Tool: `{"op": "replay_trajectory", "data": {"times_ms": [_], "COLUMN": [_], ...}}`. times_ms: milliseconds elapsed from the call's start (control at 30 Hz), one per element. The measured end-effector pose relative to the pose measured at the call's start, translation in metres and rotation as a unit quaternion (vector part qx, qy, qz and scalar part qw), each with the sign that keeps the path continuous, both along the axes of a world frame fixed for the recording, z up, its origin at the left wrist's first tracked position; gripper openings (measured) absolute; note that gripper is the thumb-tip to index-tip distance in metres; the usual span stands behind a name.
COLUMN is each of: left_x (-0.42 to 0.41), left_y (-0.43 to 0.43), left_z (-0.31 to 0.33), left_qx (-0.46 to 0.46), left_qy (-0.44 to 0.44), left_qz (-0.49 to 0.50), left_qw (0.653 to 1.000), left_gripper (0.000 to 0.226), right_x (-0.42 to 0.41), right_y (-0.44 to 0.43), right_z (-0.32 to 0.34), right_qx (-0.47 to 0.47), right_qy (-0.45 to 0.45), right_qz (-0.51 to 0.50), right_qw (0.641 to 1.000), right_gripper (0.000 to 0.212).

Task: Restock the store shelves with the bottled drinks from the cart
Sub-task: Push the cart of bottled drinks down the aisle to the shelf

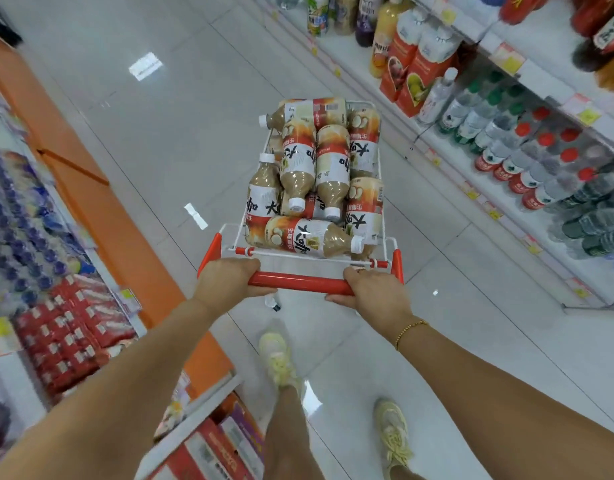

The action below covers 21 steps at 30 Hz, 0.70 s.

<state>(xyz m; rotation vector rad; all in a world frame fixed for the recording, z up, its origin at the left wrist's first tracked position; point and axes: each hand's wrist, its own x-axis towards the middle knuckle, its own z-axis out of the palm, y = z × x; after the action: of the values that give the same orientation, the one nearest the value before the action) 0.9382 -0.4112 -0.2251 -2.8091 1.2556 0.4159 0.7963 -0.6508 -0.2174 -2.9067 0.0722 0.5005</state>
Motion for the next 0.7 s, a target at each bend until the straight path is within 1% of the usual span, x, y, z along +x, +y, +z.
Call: {"op": "replay_trajectory", "data": {"times_ms": [167,333,400,467,533,700], "left_x": [0.089,0.161,0.19,0.218,0.245,0.317], "left_y": [0.018,0.023,0.025,0.028,0.029,0.031], "left_z": [0.007,0.019,0.016,0.013,0.014,0.012], "left_qx": [0.046,0.075,0.089,0.096,0.093,0.117], "left_qy": [0.032,0.079,0.071,0.063,0.062,0.08], "left_qz": [-0.036,-0.066,-0.075,-0.087,-0.098,-0.137], "left_qw": [0.998,0.992,0.991,0.989,0.989,0.98], "left_gripper": [0.073,0.051,0.05,0.052,0.053,0.055], "right_x": [0.07,0.134,0.16,0.181,0.203,0.259], "right_y": [0.033,0.053,0.057,0.061,0.064,0.078], "right_z": [0.006,0.012,0.009,-0.002,-0.011,-0.017], "right_qx": [0.013,0.007,-0.003,-0.029,-0.045,-0.042], "right_qy": [0.012,0.014,-0.011,-0.07,-0.1,-0.11], "right_qz": [-0.038,-0.077,-0.101,-0.112,-0.125,-0.144], "right_qw": [0.999,0.997,0.995,0.991,0.986,0.983], "right_gripper": [0.053,0.053,0.053,0.056,0.056,0.054]}}
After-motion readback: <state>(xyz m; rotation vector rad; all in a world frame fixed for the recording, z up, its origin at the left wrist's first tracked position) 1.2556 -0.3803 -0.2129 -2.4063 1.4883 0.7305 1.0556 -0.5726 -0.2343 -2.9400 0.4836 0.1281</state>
